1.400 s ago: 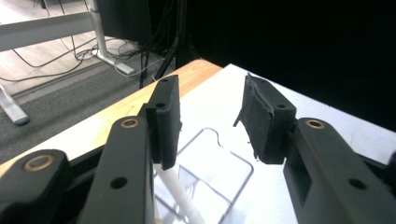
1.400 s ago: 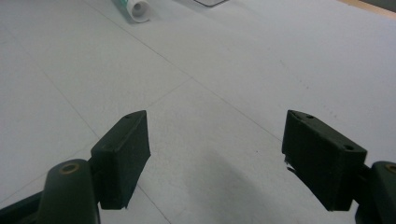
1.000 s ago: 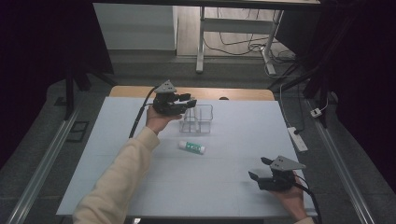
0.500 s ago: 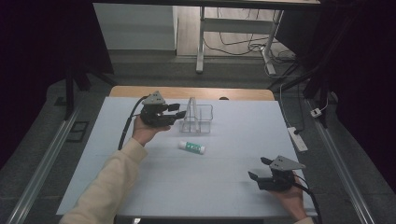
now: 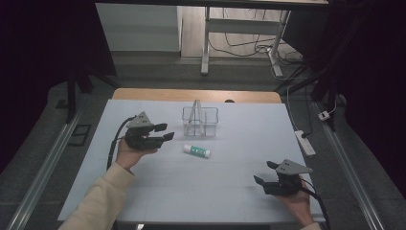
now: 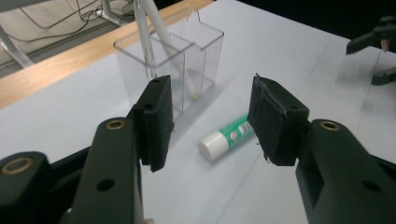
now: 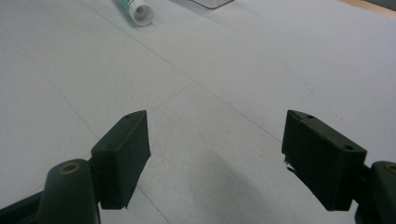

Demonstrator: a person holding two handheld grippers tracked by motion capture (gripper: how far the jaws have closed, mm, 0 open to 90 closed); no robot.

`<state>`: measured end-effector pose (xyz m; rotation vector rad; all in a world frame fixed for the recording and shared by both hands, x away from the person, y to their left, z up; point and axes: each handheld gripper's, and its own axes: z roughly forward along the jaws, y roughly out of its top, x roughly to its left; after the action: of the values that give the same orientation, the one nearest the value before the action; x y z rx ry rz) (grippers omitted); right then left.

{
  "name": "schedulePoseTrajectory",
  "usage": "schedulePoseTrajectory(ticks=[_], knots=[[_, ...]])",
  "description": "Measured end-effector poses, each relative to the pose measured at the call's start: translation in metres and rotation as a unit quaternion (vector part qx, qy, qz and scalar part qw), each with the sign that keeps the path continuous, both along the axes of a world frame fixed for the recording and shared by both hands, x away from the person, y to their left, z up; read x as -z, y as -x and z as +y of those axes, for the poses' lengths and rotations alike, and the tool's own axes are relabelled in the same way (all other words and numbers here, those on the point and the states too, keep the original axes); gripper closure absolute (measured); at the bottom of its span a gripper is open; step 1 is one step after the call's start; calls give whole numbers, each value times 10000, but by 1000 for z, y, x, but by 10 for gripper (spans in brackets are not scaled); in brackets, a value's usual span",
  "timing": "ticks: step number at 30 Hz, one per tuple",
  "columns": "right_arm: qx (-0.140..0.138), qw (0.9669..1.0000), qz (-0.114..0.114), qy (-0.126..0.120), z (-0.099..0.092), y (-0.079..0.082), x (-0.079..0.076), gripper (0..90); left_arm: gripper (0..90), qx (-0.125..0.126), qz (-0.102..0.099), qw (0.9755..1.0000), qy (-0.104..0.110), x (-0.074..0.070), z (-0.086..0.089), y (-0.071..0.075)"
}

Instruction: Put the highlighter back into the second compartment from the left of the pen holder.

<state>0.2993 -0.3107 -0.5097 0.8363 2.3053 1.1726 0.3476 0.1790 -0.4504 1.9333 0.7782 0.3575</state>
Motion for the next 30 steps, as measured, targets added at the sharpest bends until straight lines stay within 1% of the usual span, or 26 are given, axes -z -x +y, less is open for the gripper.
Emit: schedulePoseTrajectory(ticks=[3, 6, 10, 12, 15, 20, 23, 24, 26, 29, 30], knots=[[2, 10000, -1, -4, 0, 0, 0, 234, 475, -55, 6, 10000, -49, 2, 5, 8], [13, 10000, 0, -16, 0, 0, 0, 233, 456, -54, 52, 10000, -63, 7, 10, 17], [11, 10000, -23, -26, -1, 0, -2, 234, 412, -95, 155, 9997, -173, 15, 15, 31], [10, 10000, -26, -44, -1, 0, -2, 234, 394, -128, 164, 9995, -256, 19, 17, 38], [3, 10000, -31, -33, -1, 0, -2, 233, 369, -171, 186, 9992, -303, 24, 21, 49], [5, 10000, -27, -50, -2, 0, -3, 234, 351, -177, 293, 9990, -302, 33, 28, 67], [4, 10000, -45, -42, -1, -1, -4, 234, 347, -234, 320, 9987, -308, 38, 32, 77], [13, 10000, -43, -27, -2, -1, -4, 234, 345, -244, 336, 9986, -315, 40, 33, 80], [22, 9999, -68, -77, -2, -1, -5, 234, 341, -268, 340, 9984, -353, 43, 35, 85], [40, 10000, -71, -35, -2, -1, -5, 234, 335, -287, 359, 9983, -357, 46, 37, 91], [2, 10000, -61, -59, -2, -1, -5, 233, 334, -292, 374, 9982, -367, 47, 38, 92]])
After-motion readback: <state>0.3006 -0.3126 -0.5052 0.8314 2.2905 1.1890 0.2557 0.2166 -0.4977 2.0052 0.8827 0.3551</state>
